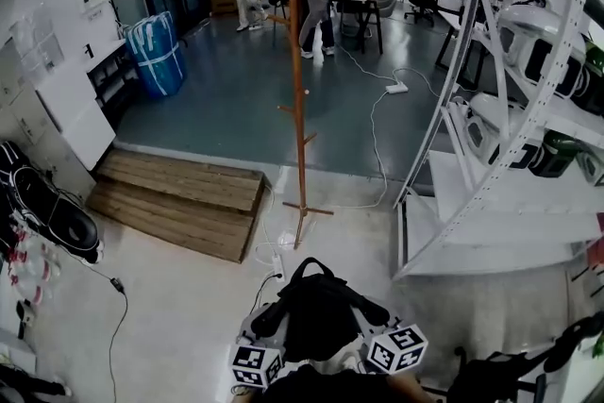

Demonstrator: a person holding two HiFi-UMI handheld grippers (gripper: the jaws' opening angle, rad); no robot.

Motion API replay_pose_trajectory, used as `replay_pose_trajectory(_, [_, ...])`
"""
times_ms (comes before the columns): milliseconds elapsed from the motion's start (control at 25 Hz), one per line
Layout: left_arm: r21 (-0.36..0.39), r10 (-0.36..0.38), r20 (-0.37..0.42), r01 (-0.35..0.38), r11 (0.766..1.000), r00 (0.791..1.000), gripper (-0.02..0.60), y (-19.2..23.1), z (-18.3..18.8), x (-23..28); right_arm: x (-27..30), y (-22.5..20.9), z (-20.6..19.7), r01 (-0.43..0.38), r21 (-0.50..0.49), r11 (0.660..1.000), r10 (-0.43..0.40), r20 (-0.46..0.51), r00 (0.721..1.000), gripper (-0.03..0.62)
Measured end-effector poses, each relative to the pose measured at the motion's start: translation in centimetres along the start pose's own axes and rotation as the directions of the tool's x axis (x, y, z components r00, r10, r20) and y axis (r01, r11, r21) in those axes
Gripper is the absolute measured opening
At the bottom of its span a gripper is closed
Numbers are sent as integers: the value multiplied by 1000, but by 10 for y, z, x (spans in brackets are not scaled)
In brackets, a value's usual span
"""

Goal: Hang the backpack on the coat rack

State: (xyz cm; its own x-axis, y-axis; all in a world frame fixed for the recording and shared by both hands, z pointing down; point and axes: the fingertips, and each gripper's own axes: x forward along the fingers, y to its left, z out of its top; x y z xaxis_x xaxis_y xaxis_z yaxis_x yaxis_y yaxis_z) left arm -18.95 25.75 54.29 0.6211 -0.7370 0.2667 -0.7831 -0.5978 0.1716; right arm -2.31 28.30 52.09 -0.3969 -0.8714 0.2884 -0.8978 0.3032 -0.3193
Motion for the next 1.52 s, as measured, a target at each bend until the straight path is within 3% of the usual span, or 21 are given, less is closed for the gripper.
replay_pose_trajectory(280, [-8, -40, -5, 40, 999, 999, 118, 30, -2, -4, 21, 21, -4, 27, -10, 1000, -27, 18, 999, 60])
replay_pose_trajectory(680, [-6, -63, -8, 63, 998, 998, 118, 54, 11, 23, 53, 15, 7, 40, 0, 999, -40, 28, 999, 60])
replay_pose_trajectory(1000, [-9, -17, -17, 17, 1000, 1000, 118, 73, 18, 75, 101, -24, 26, -3, -1, 1000, 3, 17, 1000, 60])
replay_pose_trajectory(1520, [-26, 72, -2, -72, 997, 997, 118, 88, 68, 202, 184, -125, 101, -96, -19, 995, 96, 6, 995, 60])
